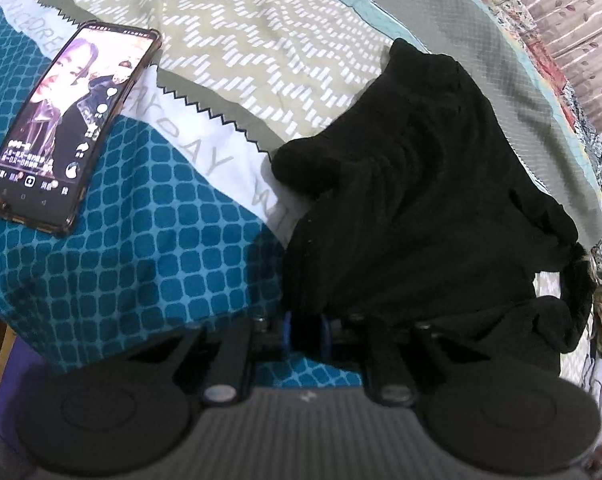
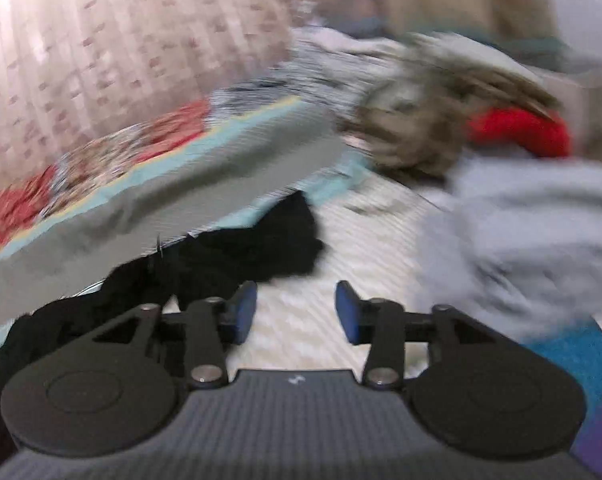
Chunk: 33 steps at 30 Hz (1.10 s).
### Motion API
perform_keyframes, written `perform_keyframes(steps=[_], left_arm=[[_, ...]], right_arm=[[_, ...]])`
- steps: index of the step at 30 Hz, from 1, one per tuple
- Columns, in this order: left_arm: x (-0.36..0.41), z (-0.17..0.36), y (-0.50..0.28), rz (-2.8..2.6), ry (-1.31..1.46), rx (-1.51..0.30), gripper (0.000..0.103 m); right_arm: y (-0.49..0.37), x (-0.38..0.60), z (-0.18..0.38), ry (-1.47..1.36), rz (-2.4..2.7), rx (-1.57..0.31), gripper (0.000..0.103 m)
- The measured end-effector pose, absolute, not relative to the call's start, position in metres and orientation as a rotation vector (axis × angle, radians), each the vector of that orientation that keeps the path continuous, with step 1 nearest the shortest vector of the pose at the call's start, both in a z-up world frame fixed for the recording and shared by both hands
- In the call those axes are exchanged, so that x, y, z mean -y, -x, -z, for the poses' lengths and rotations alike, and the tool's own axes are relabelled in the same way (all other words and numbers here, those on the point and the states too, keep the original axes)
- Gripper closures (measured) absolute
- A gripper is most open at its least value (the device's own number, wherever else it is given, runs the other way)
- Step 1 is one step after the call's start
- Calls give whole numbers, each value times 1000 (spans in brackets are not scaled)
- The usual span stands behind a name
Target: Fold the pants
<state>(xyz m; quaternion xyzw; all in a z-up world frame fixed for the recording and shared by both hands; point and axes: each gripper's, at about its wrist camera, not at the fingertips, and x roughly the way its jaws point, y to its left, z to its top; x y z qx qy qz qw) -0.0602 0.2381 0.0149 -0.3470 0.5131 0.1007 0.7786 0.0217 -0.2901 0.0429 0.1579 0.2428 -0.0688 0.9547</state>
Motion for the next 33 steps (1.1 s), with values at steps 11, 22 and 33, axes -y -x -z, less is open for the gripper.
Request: perform_keyframes(steps=[11, 22, 33], left_arm=[[-241, -9, 59, -229, 776, -1115, 87], [-244, -18, 58, -221, 764, -1076, 94], [-274, -73, 33, -155, 830, -947, 95]], right_arm=[[-151, 148, -25, 93, -168, -678, 41], [-155, 172, -24, -12, -77, -741, 84], [-31, 348, -156, -594, 171, -353, 85]])
